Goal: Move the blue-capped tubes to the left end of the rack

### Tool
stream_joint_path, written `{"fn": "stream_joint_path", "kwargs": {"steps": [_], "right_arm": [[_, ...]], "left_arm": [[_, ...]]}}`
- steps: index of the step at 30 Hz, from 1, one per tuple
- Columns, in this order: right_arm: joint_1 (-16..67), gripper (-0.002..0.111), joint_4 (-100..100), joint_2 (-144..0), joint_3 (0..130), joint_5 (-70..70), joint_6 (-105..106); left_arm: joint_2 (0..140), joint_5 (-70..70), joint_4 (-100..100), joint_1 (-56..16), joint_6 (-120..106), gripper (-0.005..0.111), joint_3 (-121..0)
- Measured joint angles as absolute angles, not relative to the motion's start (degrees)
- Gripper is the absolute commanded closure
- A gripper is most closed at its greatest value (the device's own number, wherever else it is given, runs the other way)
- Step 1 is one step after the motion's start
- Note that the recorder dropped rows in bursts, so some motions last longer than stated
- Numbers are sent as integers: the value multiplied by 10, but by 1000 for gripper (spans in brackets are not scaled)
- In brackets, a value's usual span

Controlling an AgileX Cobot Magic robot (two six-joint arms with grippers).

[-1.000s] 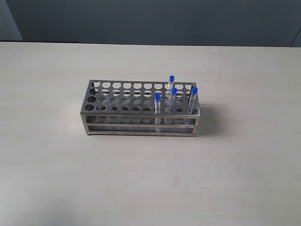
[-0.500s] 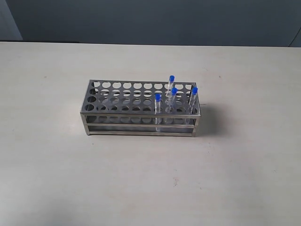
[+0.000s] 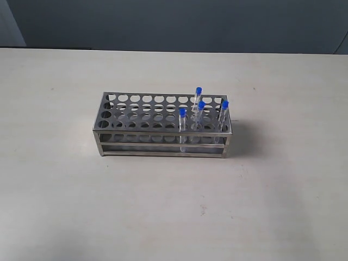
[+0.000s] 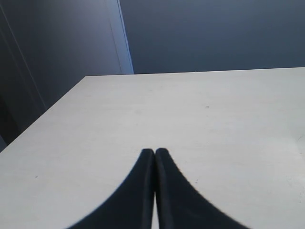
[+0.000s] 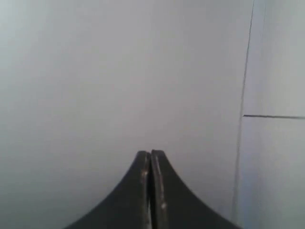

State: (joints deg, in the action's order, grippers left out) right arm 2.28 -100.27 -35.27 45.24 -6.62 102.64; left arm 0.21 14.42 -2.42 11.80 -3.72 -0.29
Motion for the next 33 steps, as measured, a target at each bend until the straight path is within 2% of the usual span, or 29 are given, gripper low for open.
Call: {"fn": "stream_joint_path", "kwargs": {"steps": [5,13,24,33], "right_arm": [[37,109,-1003,-349,448,-34,818],[71,109,-1003,-364,443,-21,836],[72,109,-1003,-367,443,-13,879],[72,109,-1004,-368,442,183,864]], "left_arm": [[2,144,-24,118,-37,106,-3],[2,144,-24,117,-37,106,-3],[2,144,-24,117,-37,106,-3],[2,144,-25,117,-37,106,-3]]}}
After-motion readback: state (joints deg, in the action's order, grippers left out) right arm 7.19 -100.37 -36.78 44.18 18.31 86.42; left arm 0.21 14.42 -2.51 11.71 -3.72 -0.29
